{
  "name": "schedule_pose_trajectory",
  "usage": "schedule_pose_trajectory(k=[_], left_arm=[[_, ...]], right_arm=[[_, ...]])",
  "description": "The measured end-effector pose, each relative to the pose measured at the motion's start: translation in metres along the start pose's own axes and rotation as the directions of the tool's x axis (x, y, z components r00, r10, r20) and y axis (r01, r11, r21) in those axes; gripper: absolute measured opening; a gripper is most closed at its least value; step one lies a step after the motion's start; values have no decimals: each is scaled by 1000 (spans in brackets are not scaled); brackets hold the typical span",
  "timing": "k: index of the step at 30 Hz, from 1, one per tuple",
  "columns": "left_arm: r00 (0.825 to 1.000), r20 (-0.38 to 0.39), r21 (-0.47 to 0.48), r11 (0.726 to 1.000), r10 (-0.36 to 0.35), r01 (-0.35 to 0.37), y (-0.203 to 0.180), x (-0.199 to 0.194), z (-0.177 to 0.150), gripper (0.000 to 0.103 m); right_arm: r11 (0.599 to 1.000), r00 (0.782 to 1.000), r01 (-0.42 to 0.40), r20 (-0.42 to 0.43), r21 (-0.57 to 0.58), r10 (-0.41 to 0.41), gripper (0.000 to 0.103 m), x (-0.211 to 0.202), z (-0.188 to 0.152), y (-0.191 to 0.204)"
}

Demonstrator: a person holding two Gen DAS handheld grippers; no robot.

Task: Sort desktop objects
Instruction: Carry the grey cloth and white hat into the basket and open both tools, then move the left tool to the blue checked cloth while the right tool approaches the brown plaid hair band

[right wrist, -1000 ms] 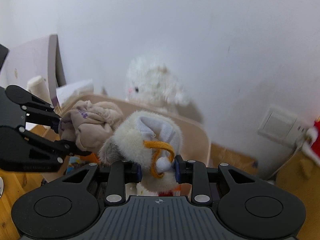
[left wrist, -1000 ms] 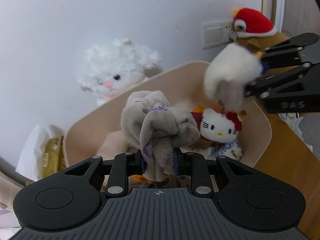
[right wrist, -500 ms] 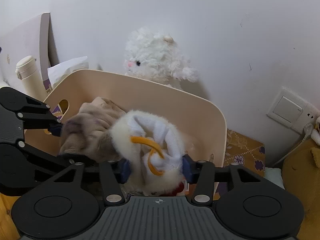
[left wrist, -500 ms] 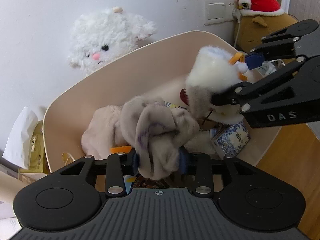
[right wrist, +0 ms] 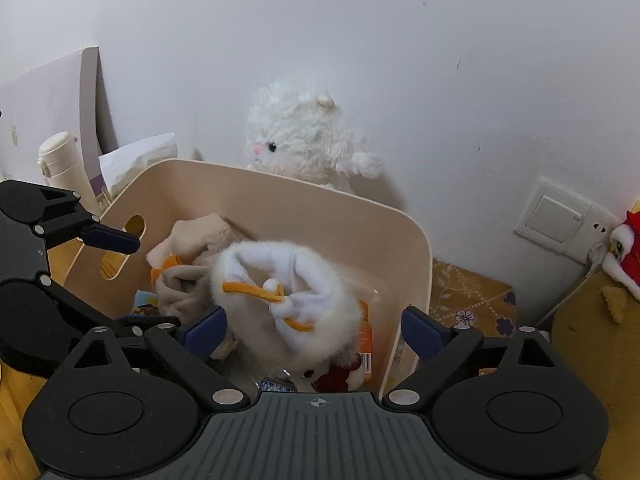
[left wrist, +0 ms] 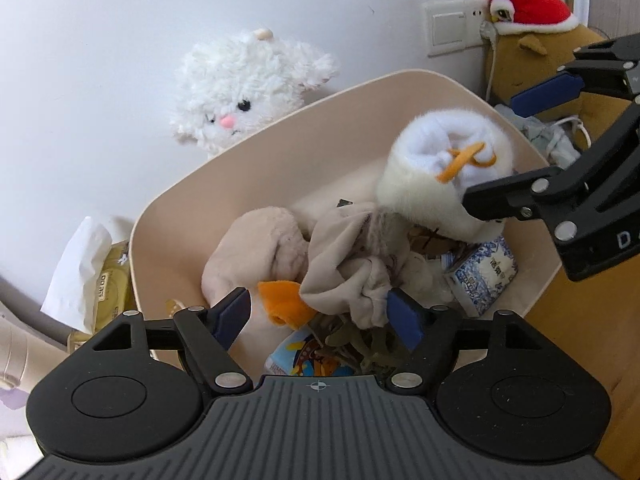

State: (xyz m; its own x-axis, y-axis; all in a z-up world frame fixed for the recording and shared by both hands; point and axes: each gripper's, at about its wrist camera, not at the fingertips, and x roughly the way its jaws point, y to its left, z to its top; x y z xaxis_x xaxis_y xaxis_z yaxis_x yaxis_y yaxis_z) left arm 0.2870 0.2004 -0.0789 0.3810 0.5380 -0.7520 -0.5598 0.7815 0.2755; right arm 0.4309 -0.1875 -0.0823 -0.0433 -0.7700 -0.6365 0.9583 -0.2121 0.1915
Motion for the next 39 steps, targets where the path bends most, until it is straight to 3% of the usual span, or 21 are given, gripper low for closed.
schedule_pose_trajectory(k=[20, 26, 39], left_arm=[[998, 62, -121, 992, 30, -22, 19, -70, -38, 77], [999, 35, -167, 986, 13, -7, 19, -77, -62, 77], [997, -64, -170, 985, -43, 32, 6, -68, -102, 77]], right_arm=[[1000, 998, -12, 55, 4, 12, 103, -52, -34, 12], [1000, 999, -28, 40, -2, 28, 103, -58, -50, 20], [998, 997, -46, -67, -42, 43, 103, -44, -85, 32]])
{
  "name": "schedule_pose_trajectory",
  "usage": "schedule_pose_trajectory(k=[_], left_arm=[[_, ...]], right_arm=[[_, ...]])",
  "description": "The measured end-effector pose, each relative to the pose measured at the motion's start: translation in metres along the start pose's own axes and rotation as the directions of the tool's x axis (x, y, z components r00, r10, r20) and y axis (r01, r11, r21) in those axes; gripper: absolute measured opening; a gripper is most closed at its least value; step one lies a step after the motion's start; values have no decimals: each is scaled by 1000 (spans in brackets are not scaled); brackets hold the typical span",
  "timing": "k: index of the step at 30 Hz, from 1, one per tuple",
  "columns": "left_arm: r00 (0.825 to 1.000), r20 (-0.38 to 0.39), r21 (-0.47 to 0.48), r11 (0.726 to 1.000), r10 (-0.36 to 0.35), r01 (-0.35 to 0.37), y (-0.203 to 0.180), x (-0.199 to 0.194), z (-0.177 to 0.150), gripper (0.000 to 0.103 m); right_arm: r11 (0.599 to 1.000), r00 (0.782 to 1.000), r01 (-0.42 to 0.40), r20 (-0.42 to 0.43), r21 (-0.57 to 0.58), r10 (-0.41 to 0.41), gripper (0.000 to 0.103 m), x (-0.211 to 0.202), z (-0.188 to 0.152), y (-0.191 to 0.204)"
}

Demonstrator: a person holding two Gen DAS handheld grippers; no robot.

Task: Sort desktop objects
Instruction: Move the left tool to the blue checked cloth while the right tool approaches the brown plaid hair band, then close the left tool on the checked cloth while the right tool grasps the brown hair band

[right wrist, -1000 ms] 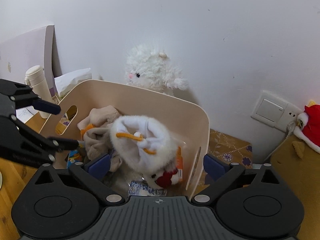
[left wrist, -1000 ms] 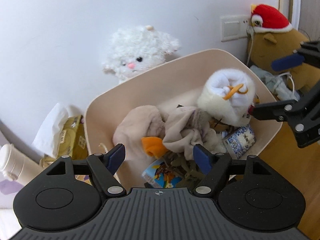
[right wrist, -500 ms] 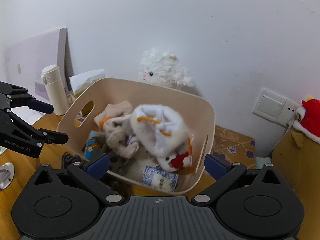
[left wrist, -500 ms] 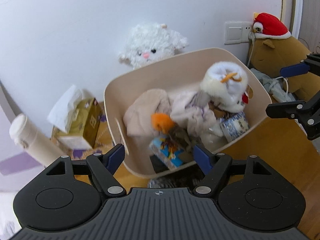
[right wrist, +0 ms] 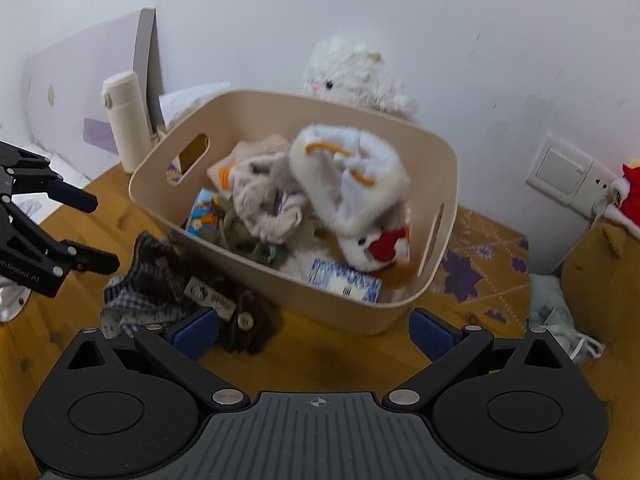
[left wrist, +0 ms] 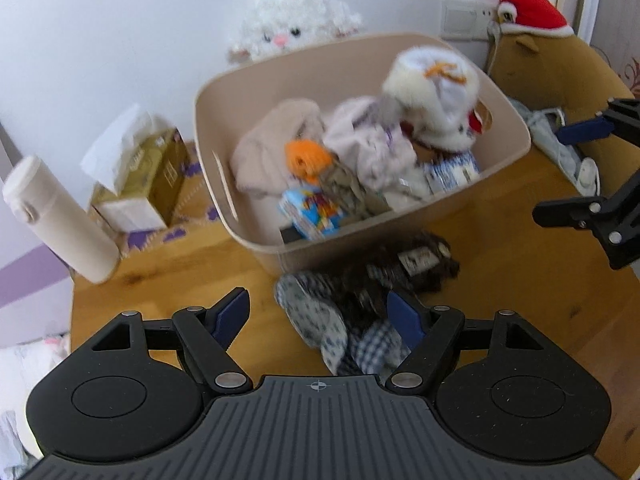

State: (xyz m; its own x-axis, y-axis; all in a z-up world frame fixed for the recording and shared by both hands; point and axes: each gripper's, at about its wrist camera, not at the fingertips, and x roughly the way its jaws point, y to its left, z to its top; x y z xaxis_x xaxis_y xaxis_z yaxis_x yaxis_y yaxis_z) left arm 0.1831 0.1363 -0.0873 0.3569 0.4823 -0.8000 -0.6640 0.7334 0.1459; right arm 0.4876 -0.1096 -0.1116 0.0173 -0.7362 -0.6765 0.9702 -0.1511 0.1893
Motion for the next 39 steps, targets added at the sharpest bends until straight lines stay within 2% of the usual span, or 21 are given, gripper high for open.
schedule_pose_trajectory(k=[13, 26, 28, 30, 31, 35, 39], left_arm=[[992, -127, 34, 999, -27, 31, -23, 38, -24, 77], [984, -160, -109, 992, -81, 64, -9, 79, -17, 77], [984, -146, -119, 990, -99, 82, -5, 81, -18, 71], [984, -139, -116, 989, -112, 96, -2, 84, -18, 55], [983, -141, -115, 988, -118, 102, 0, 85, -18, 52], [980, -141, -112, 986, -139, 123, 6, 88, -20, 30], [982, -133, -84, 989, -134, 124, 10, 86, -24, 22]], right_arm=[[998, 993, -54, -105, -27, 51, 103, 32, -12, 12], [995, 982, -97, -164, -14, 93, 103, 73, -13, 23], [994, 980, -107, -169, -17, 103, 103, 80, -13, 27], [993, 979, -114, -171, -19, 109, 103, 85, -12, 30], [993, 979, -118, -171, -20, 113, 103, 88, -12, 32], [992, 979, -126, -166, -18, 122, 103, 98, -11, 39], [991, 981, -132, -145, 4, 132, 103, 104, -10, 44]])
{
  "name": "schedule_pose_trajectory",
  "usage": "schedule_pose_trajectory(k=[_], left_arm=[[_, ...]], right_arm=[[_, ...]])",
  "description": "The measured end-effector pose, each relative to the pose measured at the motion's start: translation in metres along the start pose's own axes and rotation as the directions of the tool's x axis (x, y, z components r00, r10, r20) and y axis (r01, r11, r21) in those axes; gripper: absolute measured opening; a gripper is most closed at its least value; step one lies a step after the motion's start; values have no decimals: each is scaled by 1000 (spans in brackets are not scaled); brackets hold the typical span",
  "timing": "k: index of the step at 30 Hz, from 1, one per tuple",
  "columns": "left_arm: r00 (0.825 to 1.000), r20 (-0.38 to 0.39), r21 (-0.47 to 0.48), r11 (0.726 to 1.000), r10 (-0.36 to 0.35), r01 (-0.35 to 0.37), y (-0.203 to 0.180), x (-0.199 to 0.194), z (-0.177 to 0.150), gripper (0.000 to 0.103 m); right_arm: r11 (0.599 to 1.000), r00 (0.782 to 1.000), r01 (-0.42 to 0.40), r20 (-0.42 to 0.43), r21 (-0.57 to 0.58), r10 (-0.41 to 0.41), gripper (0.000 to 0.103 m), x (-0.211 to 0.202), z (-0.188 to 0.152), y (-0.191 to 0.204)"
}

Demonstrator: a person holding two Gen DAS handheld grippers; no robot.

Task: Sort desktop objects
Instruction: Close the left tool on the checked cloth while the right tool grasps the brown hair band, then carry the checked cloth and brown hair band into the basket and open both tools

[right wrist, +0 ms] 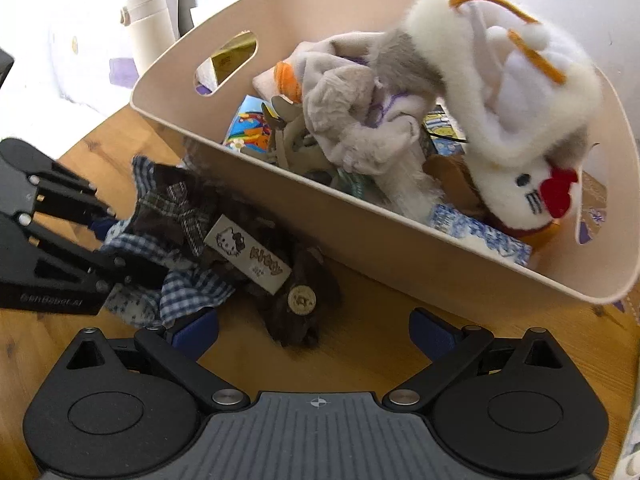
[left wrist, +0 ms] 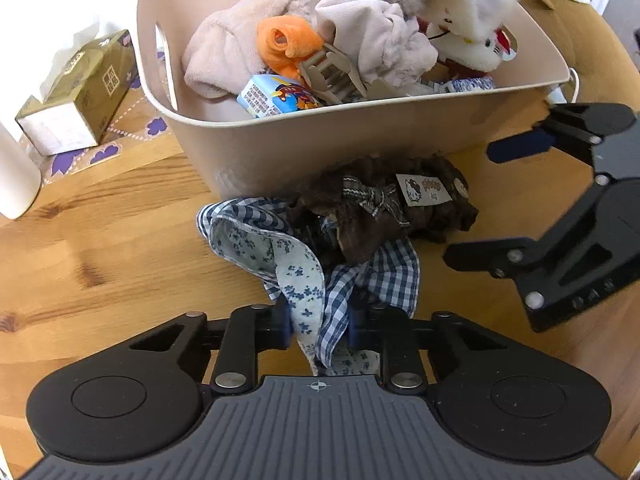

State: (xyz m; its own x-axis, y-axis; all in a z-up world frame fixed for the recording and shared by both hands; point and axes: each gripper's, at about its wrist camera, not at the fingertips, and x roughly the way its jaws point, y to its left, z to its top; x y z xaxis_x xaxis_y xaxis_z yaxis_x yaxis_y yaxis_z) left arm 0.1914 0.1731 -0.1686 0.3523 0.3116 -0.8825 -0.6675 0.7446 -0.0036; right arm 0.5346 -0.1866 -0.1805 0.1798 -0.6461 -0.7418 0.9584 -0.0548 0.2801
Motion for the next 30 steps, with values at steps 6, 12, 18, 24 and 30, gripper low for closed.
schedule_pose_trajectory(k=[6, 12, 18, 24, 30], left_arm=[[1000, -2, 3, 1000, -2, 2, 11, 0, -5, 21], [1000, -5, 8, 1000, -6, 6, 14, 1, -5, 21], [1000, -5, 7, 1000, -6, 6, 9, -2, -9, 20], [1000, 12, -2, 1000, 3, -3, 10, -11, -15, 17], [1000, 22, -7, 1000, 9, -9, 13, -25, -25, 16]], right_arm=[[1000, 1000, -16, 12, -19, 16, 94, 9, 4, 12], [998, 999, -45, 16, -38, 45, 57, 13, 5, 22], [994, 998, -56, 12, -91, 58, 39, 4, 2, 29], [995, 998, -45, 30, -91, 48, 38, -16, -7, 23], [995, 998, -39, 52, -97, 44, 38, -42, -19, 16]])
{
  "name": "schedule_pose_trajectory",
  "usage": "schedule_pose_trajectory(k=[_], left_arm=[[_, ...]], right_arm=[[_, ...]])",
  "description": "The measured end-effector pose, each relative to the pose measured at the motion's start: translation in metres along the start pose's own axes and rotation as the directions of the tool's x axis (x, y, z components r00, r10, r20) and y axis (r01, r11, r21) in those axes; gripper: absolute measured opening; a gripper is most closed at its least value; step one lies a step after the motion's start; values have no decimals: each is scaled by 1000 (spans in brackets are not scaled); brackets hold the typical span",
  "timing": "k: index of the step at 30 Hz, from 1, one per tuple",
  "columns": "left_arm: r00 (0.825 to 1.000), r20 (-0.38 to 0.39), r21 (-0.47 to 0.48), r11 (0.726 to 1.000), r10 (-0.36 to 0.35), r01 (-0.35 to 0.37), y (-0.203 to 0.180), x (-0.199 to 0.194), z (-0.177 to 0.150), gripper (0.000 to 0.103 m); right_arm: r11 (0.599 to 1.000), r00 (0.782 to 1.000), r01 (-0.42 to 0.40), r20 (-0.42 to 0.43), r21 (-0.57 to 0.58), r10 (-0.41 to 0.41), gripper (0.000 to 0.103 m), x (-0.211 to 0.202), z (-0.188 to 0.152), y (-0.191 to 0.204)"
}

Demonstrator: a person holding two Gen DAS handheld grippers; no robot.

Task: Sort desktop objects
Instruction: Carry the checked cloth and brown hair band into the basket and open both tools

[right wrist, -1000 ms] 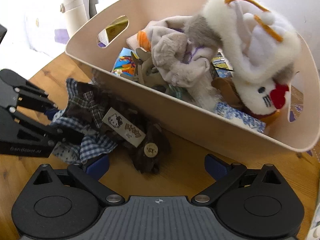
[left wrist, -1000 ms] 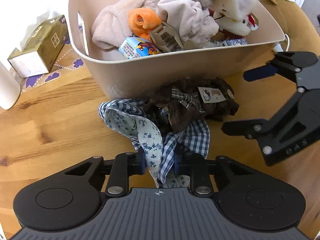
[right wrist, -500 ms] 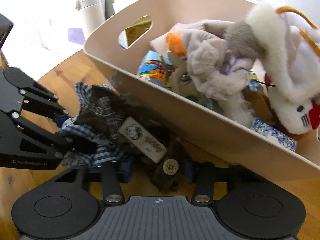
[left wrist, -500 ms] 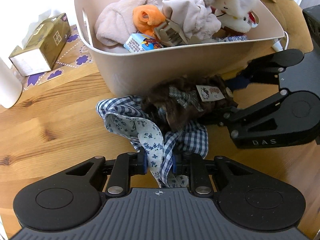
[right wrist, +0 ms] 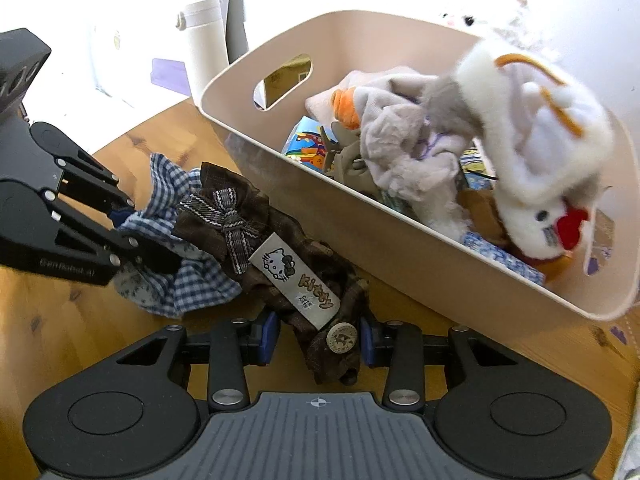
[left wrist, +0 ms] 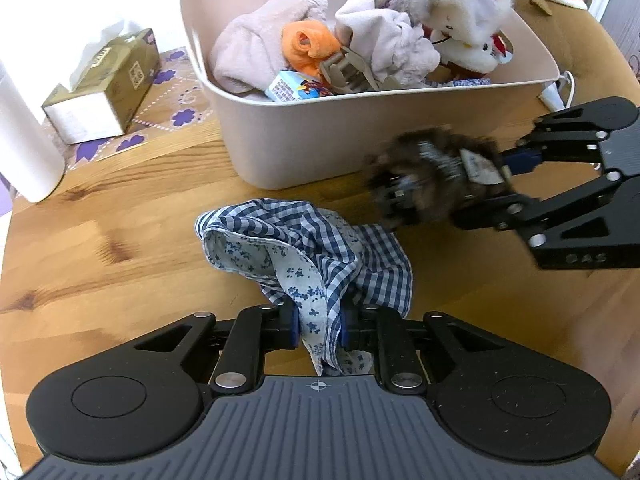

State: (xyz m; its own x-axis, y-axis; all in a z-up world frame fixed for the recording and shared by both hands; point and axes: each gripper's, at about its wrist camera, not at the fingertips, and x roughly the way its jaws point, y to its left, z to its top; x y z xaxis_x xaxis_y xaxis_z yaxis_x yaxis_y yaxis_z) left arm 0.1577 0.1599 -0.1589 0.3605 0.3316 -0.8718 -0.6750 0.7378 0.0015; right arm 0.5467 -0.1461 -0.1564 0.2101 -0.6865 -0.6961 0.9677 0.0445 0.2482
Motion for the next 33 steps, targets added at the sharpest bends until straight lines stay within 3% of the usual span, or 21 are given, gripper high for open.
schedule_pose_trajectory(k=[19, 33], left_arm=[[994, 110, -17, 1000, -4, 6, -22, -66, -13, 16], [975, 222, -14, 1000, 27, -24, -21, -109, 23, 16]], right_arm=[[996, 990, 80, 111, 47, -85, 38, -75, -15, -7], [974, 948, 189, 235, 125, -214, 38, -129, 4, -55]])
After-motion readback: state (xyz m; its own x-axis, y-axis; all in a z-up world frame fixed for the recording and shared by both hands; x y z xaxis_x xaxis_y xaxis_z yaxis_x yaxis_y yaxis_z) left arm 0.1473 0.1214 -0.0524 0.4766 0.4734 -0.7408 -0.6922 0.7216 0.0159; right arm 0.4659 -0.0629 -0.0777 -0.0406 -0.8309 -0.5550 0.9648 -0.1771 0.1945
